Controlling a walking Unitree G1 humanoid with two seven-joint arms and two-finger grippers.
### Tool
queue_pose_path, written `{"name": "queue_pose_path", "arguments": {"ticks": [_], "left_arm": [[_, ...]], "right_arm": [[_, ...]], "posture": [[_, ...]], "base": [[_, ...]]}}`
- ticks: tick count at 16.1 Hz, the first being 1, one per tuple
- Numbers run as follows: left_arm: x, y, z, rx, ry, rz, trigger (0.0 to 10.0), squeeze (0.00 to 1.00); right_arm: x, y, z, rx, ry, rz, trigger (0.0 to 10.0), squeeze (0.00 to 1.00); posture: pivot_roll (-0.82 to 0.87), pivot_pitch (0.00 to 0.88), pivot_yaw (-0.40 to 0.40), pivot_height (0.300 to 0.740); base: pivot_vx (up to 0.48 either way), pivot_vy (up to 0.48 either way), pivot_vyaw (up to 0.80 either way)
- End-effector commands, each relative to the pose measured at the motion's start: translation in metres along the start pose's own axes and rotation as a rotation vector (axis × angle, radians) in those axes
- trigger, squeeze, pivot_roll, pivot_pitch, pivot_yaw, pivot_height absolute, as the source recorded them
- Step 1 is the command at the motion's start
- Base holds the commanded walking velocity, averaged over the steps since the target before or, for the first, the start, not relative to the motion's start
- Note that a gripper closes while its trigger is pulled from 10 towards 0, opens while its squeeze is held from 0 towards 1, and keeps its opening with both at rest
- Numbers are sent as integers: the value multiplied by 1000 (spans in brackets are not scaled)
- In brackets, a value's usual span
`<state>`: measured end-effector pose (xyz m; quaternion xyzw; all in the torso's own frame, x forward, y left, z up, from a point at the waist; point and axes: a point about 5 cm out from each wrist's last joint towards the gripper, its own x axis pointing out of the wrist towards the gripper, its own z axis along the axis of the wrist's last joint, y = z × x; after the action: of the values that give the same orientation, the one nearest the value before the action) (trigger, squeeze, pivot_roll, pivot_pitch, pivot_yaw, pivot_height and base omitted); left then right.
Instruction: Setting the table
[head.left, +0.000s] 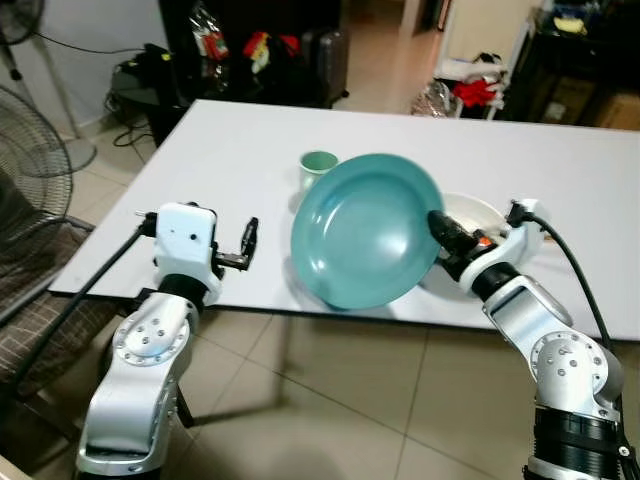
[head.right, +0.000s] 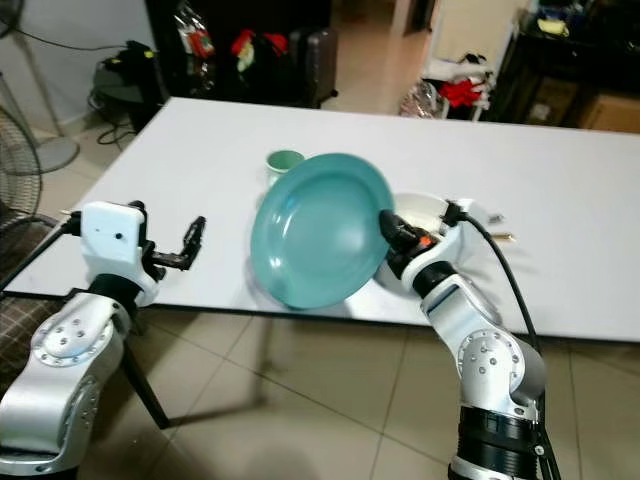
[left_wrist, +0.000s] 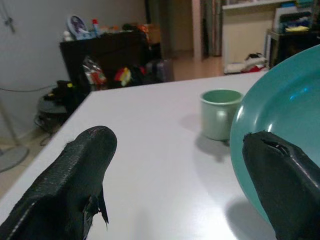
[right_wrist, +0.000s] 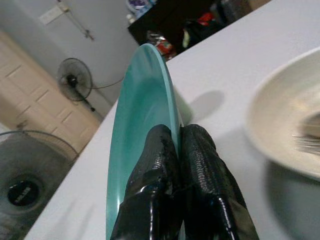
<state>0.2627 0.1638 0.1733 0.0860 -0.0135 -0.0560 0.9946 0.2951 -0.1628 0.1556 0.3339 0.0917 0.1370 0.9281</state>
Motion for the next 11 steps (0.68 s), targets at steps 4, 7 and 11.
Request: {"name": "queue_pose_path", "arguments": {"ticks": [4,7,11], "left_arm": [[1,5,2,7,-4,13,10000,0],[1,4,3,7,-4,9,10000,0],[0,2,2,36,-1,-55,10000,0]], "right_arm": [[5,17,1,-3,-1,79,10000,0],[4,17,1,-1,5,82,10000,0],[5,15,-3,21,35,67,10000,0]], "posture": [[-25,0,-19,740],[-26,0,-19,740],[-23,0,-20,740]], "base": [[330,0,0],[333,0,0],[0,0,0]]}}
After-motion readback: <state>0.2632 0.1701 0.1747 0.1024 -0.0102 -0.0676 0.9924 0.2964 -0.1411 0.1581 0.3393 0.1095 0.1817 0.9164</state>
